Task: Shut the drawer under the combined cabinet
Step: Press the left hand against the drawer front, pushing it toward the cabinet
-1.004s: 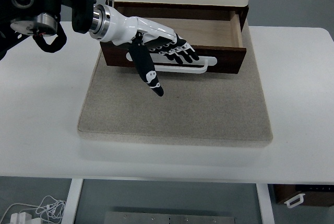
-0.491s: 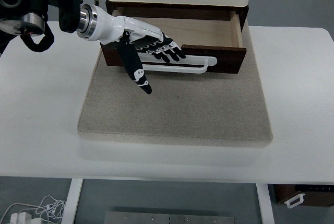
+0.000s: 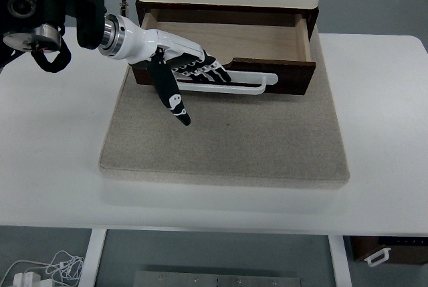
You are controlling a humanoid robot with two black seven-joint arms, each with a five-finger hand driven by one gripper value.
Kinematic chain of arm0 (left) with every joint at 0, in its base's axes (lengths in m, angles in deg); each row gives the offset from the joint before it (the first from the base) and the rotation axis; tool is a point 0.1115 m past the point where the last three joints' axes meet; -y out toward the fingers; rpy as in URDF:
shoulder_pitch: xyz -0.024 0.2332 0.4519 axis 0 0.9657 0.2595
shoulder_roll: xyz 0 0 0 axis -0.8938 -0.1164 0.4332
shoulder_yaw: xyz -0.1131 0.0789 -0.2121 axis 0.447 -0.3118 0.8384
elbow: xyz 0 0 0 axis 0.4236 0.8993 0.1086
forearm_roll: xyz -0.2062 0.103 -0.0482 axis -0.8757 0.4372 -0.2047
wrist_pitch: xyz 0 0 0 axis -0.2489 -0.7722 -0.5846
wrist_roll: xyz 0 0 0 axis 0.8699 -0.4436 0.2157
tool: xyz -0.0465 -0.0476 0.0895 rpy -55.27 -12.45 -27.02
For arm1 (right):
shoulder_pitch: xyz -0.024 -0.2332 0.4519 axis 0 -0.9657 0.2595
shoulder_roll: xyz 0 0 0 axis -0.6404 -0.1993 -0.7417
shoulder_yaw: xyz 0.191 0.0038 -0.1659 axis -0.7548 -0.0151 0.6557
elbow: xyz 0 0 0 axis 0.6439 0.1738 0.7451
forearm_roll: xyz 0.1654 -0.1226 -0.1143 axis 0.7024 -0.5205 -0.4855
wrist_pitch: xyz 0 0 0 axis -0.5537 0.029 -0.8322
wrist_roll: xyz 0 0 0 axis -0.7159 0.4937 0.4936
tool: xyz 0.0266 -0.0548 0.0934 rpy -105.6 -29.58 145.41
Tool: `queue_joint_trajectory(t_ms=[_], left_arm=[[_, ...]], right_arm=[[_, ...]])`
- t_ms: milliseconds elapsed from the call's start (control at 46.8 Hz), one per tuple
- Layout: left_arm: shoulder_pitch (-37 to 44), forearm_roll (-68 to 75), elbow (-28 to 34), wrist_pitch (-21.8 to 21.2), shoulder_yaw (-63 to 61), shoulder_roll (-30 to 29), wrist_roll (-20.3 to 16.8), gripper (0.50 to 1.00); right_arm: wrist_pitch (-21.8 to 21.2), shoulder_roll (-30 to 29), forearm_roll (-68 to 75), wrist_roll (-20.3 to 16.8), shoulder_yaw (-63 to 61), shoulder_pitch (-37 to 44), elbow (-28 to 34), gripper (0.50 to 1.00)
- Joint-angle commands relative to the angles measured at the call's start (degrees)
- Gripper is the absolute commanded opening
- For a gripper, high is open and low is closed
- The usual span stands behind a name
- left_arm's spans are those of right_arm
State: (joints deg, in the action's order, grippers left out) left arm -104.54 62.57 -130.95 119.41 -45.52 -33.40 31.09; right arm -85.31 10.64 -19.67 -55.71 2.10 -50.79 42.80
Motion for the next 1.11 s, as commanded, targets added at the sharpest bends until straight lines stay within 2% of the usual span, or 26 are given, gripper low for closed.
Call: queue_joint_trajectory(t_ms=[0,256,1089], left_arm=[[-0.07,0.25,0.96,-0.07,-0.07,0.75,-0.05,1.0],[-0.16,0.52,4.3,-0.24,-0.34,3.21,-0.05,1.0],[-0.77,3.59,11.95,-0.07,-0.34,5.85,-0.14,1.0]], right_arm=[[-0.01,0.0,0.0,0.04,0.0,0.0,0.0,0.952],[-0.01,0.0,0.0,0.04,0.0,0.0,0.0,0.952],[0.08,0.0,0.0,0.04,0.0,0.0,0.0,0.952]])
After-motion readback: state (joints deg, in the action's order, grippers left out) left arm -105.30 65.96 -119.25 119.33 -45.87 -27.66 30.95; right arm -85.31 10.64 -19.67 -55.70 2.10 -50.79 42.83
